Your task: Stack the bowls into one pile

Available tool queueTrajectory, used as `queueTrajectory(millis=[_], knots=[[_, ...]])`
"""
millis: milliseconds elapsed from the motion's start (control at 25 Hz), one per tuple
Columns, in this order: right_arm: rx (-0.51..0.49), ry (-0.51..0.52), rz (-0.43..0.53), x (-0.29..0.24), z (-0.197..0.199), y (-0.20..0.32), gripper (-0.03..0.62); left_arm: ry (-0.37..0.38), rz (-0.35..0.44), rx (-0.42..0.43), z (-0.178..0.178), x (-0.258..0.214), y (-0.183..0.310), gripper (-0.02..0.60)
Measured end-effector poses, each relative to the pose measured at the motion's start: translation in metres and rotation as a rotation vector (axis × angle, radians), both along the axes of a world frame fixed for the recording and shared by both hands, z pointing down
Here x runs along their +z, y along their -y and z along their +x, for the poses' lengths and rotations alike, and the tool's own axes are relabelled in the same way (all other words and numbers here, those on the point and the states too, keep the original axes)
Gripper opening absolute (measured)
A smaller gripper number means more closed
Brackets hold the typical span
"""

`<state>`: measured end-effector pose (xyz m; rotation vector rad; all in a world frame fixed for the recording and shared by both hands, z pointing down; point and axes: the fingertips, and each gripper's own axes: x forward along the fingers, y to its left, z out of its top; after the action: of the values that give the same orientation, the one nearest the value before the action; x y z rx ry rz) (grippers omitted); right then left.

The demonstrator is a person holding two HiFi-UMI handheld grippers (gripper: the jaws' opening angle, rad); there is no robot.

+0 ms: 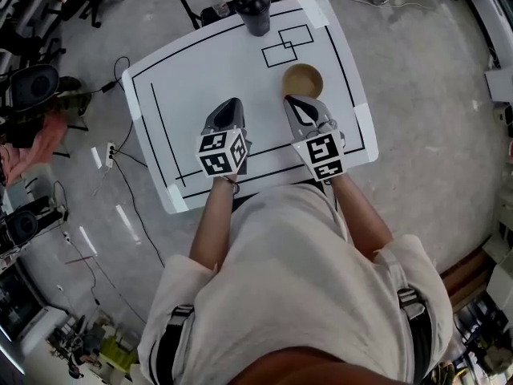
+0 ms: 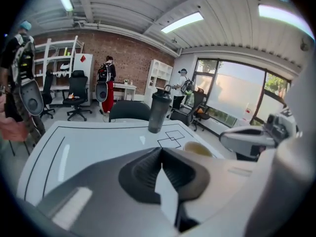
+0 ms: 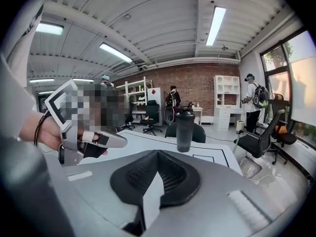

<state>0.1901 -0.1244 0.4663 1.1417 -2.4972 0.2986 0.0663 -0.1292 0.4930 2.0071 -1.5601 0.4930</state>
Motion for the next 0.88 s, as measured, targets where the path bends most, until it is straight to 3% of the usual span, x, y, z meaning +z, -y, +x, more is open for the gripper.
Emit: queueTrajectory(millis=[280,560,880], knots=[[-0.011,0.053,0.047,-0.025,-0.055,-0.016,-0.002,0.025,0.116,-0.035,-0.045,-0.033,-0.03,0.003],[-0.066,0.075,0.15,-0.049,-0.096,-0.038,-0.002,0.049,0.213,-0.144,-0.089,-0.055,-0.064,0.003],[0.037,0.073,0.221,-0.099,-0.1,-0.072,-0.002,0.058,0.294,-0.099,-0.116,-0.106,-0.107,0.003]])
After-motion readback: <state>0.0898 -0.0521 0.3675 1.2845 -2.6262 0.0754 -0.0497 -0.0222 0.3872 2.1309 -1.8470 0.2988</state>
